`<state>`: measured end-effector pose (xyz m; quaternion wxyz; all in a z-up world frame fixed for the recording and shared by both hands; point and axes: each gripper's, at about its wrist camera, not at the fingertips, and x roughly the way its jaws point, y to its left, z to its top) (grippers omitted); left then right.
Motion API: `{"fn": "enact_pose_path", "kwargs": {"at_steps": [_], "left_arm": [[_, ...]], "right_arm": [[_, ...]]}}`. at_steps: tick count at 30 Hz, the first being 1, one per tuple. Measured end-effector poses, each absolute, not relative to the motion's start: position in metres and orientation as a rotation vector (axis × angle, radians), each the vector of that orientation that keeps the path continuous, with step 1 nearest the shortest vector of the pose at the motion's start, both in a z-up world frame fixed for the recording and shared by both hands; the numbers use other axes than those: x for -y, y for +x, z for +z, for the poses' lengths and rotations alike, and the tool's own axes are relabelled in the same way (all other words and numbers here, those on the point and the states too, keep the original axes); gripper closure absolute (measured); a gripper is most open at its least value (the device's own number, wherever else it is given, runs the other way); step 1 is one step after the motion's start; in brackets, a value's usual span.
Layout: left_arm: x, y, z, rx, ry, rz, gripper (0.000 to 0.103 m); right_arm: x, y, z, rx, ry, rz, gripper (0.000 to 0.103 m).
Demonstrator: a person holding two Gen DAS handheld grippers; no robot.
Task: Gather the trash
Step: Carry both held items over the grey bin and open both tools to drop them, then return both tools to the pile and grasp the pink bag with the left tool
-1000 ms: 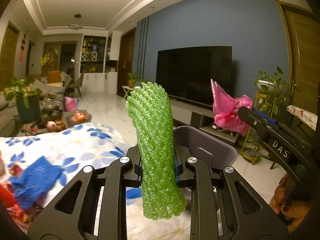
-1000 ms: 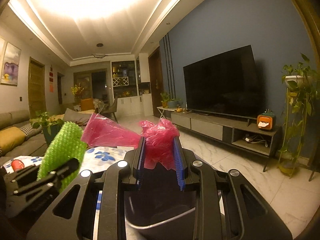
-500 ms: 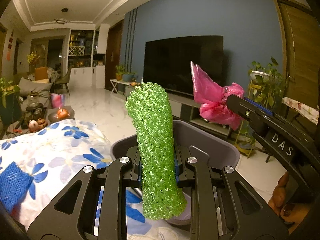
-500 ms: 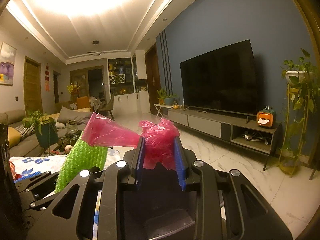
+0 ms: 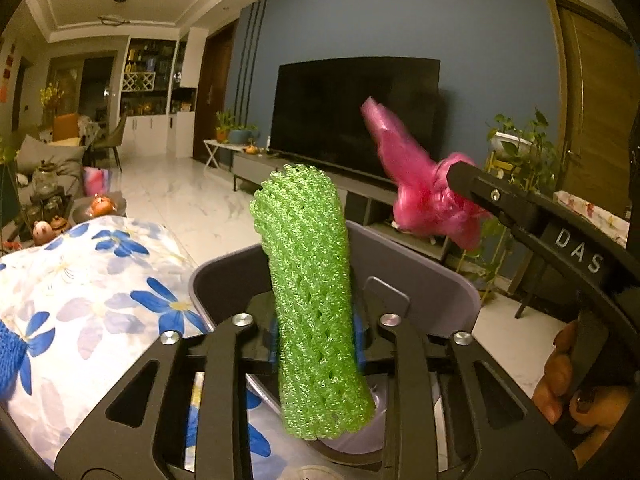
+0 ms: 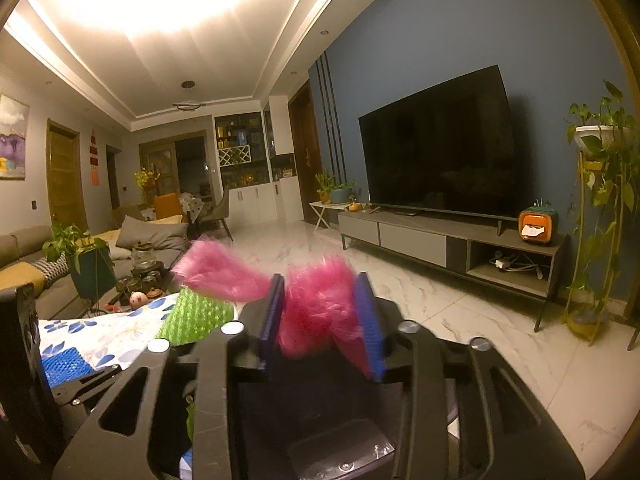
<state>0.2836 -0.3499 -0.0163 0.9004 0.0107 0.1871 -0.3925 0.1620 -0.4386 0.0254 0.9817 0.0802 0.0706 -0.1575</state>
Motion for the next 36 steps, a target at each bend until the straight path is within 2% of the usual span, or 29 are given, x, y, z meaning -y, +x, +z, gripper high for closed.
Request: {"fn": "enact_pose_path", "kwargs": {"at_steps": [2, 4, 7, 9, 15, 20, 25, 36], "left_arm": [[0.349, 0.284, -0.019, -0.385, 0.03, -0.798, 0.06], [0.345, 0.285, -0.021, -0.386, 0.013, -0.793, 0.041], [0.338, 0.284, -0.022, -0.378, -0.02, -0.777, 0.028], [0.337, 0.284, -0.022, -0.382, -0.023, -0.774, 0.025], [0.328, 0.277, -0.02, -0.39, -0.032, -0.754, 0.02], [0.304, 0.26, -0.015, -0.377, -0.053, -0.685, 0.017], [0.27, 0.232, -0.01, -0.346, -0.059, -0.613, 0.013], [0.173, 0.177, 0.0, -0.348, -0.039, -0.453, 0.012]], "right_arm": [[0.438, 0.161, 0.026, -0.134, 0.169, -0.317, 0.05], [0.44, 0.158, 0.028, -0.129, 0.175, -0.32, 0.048], [0.44, 0.153, 0.031, -0.12, 0.187, -0.327, 0.04], [0.439, 0.149, 0.034, -0.112, 0.187, -0.335, 0.035], [0.433, 0.131, 0.04, -0.09, 0.164, -0.345, 0.022], [0.42, 0.119, 0.039, -0.095, 0.139, -0.328, 0.017], [0.4, 0.104, 0.038, -0.098, 0.112, -0.307, 0.016], [0.339, 0.077, 0.025, -0.148, 0.074, -0.224, 0.016]]}}
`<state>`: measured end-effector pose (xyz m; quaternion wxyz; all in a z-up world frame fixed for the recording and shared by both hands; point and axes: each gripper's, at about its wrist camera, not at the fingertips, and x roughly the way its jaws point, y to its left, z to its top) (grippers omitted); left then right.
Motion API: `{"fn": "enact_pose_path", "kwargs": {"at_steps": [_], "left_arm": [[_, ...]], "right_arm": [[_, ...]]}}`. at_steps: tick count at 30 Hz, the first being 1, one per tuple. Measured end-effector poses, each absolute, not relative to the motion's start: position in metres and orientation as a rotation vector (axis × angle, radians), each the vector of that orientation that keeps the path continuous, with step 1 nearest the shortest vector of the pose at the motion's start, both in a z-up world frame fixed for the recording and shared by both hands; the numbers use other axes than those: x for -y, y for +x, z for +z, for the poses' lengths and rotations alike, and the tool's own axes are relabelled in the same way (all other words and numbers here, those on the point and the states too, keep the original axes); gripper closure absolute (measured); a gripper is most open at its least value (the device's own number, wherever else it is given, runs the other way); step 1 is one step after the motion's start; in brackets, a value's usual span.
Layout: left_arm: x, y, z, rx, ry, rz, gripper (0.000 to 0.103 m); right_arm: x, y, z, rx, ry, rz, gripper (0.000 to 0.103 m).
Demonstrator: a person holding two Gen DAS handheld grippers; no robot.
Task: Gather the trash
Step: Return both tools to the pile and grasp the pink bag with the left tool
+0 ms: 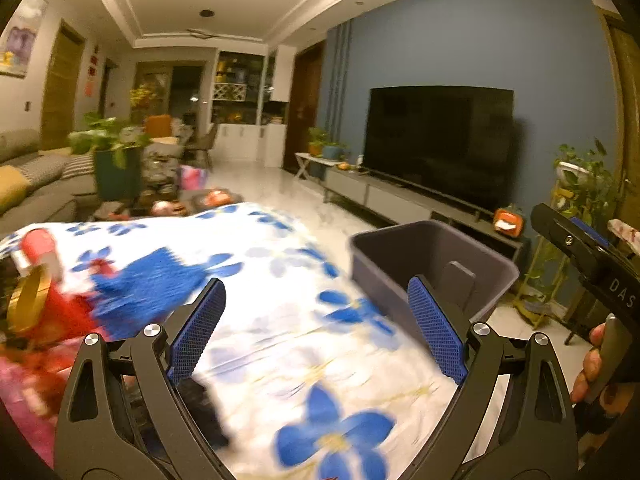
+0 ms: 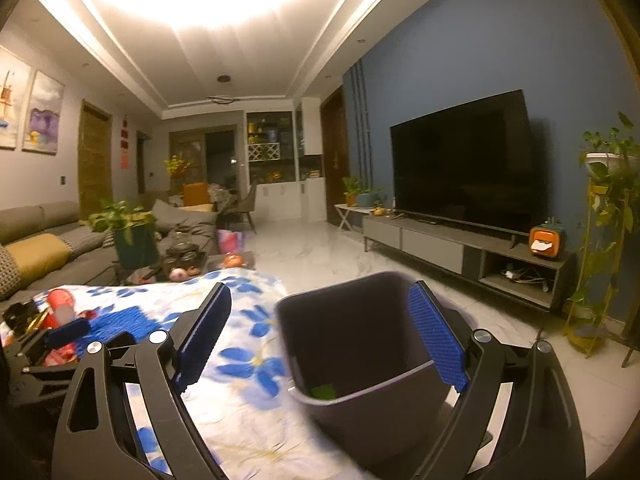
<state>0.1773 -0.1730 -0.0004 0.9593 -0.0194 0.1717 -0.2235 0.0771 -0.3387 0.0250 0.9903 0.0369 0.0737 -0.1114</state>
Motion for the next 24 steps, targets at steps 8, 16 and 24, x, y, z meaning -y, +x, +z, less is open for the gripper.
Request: {"fn": "enact_pose_path", "kwargs": {"at_steps": [8, 16, 24], "left_arm": [[0.077, 0.136, -0.008, -0.36, -0.039, -0.269, 0.012], [-0.001, 0.109, -0.021, -0.358, -0.073, -0.102, 0.012], [-0.029, 0.106, -0.043, -0.396, -0.1, -0.064, 0.012]], "right_arm": [[0.286, 0.073, 0.012, -0.199, 0.09, -0.087, 0.015], [0.218, 0.065, -0.004, -0.219, 0.058, 0.01, 0.015], [0.18, 0.069, -0.014, -0.269, 0.046, 0.074, 0.015]]}}
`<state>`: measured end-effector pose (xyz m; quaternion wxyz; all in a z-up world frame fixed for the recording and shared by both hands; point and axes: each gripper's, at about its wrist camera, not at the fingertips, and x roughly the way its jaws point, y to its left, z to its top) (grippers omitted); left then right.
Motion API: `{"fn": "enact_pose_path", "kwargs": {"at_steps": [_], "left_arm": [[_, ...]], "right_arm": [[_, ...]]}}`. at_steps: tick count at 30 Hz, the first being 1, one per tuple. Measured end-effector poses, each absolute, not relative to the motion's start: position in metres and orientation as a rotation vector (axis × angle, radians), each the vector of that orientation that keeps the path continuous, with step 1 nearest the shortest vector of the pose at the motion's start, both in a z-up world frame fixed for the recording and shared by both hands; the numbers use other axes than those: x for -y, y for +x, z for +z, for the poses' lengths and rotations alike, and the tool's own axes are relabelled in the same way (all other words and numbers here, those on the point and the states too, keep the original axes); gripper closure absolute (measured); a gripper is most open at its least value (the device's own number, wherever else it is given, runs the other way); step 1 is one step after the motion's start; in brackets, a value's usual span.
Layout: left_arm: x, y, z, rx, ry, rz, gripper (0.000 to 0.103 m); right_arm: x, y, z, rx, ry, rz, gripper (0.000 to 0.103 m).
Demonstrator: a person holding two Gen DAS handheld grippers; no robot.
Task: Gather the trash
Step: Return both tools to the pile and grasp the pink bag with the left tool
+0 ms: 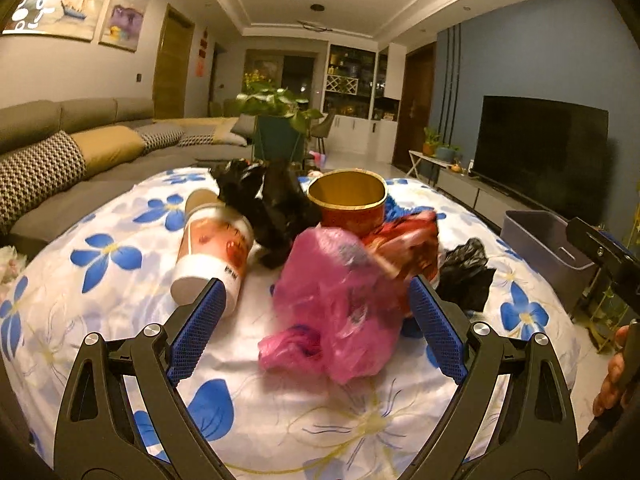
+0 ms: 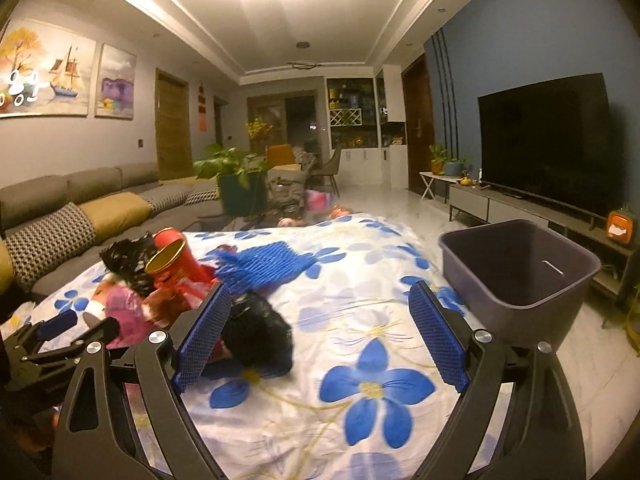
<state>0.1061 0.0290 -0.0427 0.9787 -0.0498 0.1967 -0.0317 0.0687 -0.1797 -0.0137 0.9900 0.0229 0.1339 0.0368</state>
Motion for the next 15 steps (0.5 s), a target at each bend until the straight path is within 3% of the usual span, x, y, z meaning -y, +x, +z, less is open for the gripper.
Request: {"fn": "enact_pose_path", "kwargs": {"at_steps": [8, 11, 13, 15], "left_arm": [[-0.02, 0.119, -0.059, -0.435, -0.121, -0.109, 0.014], [-0.018, 0.125, -0.067, -0.475, -0.121, -0.129, 0.029], [-0.018, 0.129, -0.071, -0.505, -0.134, -0.148, 0.046], [-0.018, 0.131, -0.074, -0.518, -0.143, -0.16, 0.058]], "right_arm": [[0.164, 0.077, -0.022, -0.293, 0.023, 0.107, 0.015], [0.161, 0.082, -0.026, -0.308, 0.021, 0.112, 0.015], [0.161, 0.086, -0.03, -0.323, 0.028, 0.116, 0.016], [0.16, 0.09, -0.033, -0.335, 0.032, 0.122, 0.023]]}}
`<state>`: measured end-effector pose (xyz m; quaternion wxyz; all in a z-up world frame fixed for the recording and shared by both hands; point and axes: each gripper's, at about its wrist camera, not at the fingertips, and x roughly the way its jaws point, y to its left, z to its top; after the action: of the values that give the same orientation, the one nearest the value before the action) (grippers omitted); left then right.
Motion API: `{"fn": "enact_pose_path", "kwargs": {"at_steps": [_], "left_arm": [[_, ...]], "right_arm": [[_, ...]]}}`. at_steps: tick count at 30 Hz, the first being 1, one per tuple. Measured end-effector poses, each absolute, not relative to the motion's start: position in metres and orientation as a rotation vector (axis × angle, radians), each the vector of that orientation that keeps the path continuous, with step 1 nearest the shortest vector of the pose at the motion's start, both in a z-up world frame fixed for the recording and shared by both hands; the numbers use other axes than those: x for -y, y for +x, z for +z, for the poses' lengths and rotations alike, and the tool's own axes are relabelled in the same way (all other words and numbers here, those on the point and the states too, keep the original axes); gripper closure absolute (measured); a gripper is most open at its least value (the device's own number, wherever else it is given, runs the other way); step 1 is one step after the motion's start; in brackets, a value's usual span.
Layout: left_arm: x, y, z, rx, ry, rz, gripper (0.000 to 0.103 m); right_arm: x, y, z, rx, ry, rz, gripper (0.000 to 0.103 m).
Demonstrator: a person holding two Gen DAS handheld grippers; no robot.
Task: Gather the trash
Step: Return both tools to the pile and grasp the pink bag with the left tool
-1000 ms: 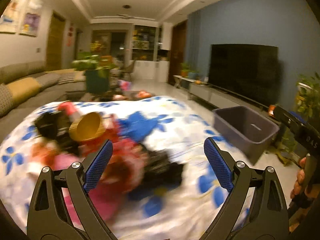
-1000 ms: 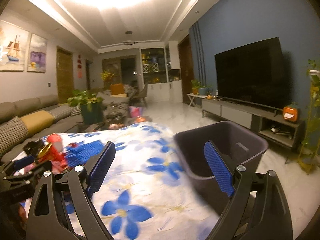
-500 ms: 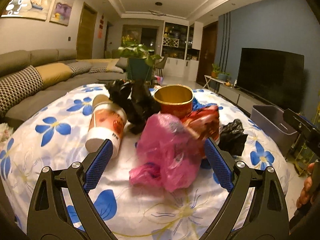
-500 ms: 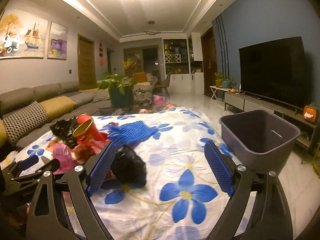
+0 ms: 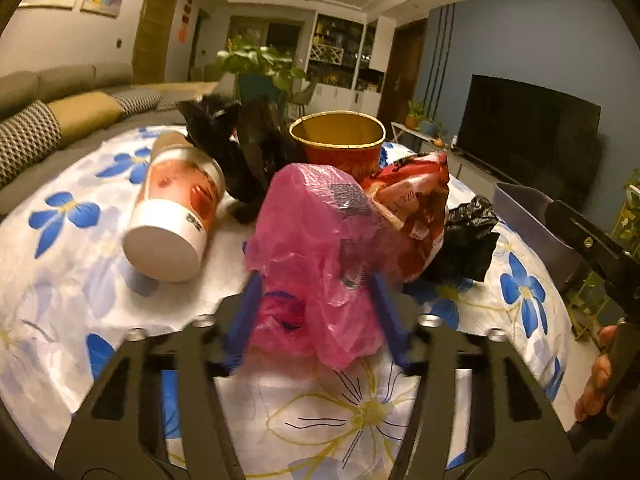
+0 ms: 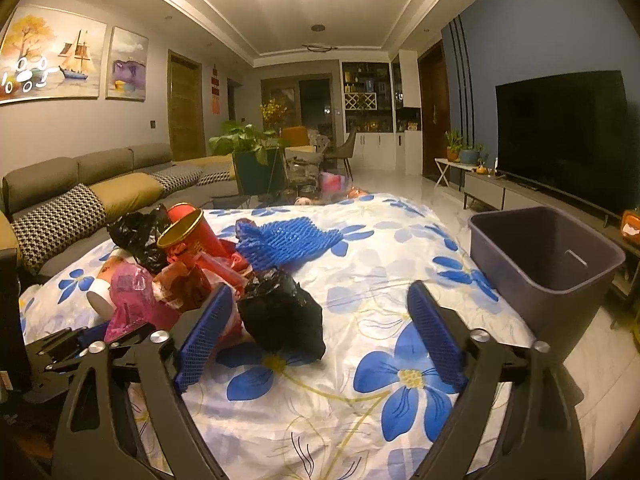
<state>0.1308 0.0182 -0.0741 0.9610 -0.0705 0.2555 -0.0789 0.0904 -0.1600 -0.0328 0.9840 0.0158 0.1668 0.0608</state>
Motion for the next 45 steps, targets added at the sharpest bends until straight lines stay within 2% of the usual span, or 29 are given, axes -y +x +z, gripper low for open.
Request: {"fn": "enact_pose_path", "kwargs": {"at_steps": [3, 4, 7, 15, 23, 25, 30, 33, 45], "left_arm": [[-0.018, 0.13, -0.073, -0.508, -0.142, -0.18, 0.076], [-0.018, 0.13, -0.073, -0.506, -0.142, -0.185, 0.09], [-0.017, 0.126, -0.068, -0.49, -0.136, -0.194, 0.097], [-0.025, 0.103, -0.047, -0.419, -0.16, -0.201, 0.097], [-0.041, 0.102, -0.045, -0.422, -0.189, -0.168, 0.097], [-0.042, 0.102, -0.044, -0.422, -0.19, -0.167, 0.097], [-0.041, 0.103, -0.046, -0.429, -0.181, -0.166, 0.097], [-0.041, 0.102, -0.046, -0.431, -0.184, -0.167, 0.097], [-0.035, 0.093, -0.039, -0.404, -0.185, -0.185, 0.097]], "right_arm": [[0.158, 0.095, -0.037, -0.35, 0.041, 0.151, 0.029], [0.155, 0.098, -0.038, -0.354, 0.04, 0.158, 0.03], [0.148, 0.104, -0.042, -0.361, 0.034, 0.172, 0.033], [0.134, 0.127, -0.055, -0.406, 0.045, 0.227, 0.045], [0.126, 0.146, -0.067, -0.453, 0.052, 0.269, 0.046], [0.125, 0.151, -0.071, -0.469, 0.057, 0.276, 0.053], [0.128, 0.157, -0.077, -0.498, 0.069, 0.292, 0.085], [0.135, 0.151, -0.072, -0.48, 0.075, 0.282, 0.094], [0.183, 0.114, -0.049, -0.381, 0.096, 0.161, 0.099]]}}
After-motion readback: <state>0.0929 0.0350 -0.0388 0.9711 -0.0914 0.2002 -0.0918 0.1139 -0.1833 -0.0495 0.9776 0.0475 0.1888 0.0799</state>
